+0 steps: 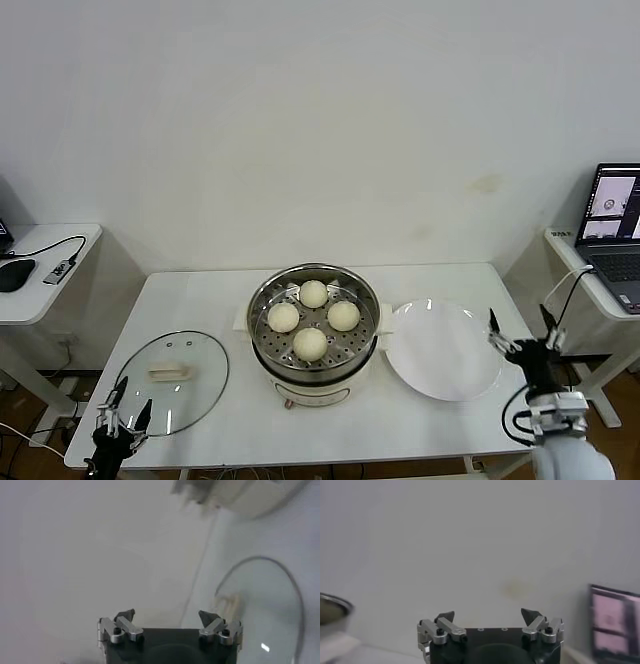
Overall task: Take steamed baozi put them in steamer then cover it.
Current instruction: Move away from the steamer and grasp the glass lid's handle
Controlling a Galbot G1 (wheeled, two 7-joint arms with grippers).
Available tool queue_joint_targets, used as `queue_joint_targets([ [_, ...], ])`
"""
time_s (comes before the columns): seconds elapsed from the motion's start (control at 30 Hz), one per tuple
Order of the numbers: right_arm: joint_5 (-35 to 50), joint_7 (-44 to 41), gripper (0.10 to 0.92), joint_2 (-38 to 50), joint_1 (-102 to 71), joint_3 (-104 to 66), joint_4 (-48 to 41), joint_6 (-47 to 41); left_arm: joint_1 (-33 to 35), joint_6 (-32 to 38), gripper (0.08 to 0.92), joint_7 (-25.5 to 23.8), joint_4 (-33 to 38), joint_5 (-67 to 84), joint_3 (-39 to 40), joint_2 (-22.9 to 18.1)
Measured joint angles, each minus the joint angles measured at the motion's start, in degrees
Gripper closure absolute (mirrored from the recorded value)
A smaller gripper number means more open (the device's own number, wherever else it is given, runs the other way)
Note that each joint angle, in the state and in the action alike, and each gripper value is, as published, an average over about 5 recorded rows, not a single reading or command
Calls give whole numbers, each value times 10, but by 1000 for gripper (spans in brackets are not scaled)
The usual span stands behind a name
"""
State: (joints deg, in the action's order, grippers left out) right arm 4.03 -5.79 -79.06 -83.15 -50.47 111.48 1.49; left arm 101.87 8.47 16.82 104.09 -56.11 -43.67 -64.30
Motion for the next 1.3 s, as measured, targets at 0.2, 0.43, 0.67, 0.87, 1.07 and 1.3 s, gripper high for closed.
queue_joint_targets([
  [0.2, -25, 10, 203, -17, -18, -29, -10, 10, -44, 1, 177, -9, -44, -49, 19, 25],
  [0.43, -47, 12, 203, -25, -34, -46, -18, 19, -92, 3, 177, -15, -88, -81, 46, 43],
  [0.67, -60, 9, 203, -26, -42, -50, -24, 24, -138, 5, 177, -16, -129, -100, 63, 53],
  [0.87, -74, 6, 203, -32, -43, -51, -31, 30, -172, 8, 177, -13, -158, -113, 76, 58],
  [1.07, -86, 4, 203, -36, -48, -51, -34, 35, -203, 10, 177, -14, -183, -120, 87, 61],
  [1.3, -98, 2, 203, -40, -56, -52, -37, 41, -233, 13, 177, -16, -206, -125, 96, 64],
])
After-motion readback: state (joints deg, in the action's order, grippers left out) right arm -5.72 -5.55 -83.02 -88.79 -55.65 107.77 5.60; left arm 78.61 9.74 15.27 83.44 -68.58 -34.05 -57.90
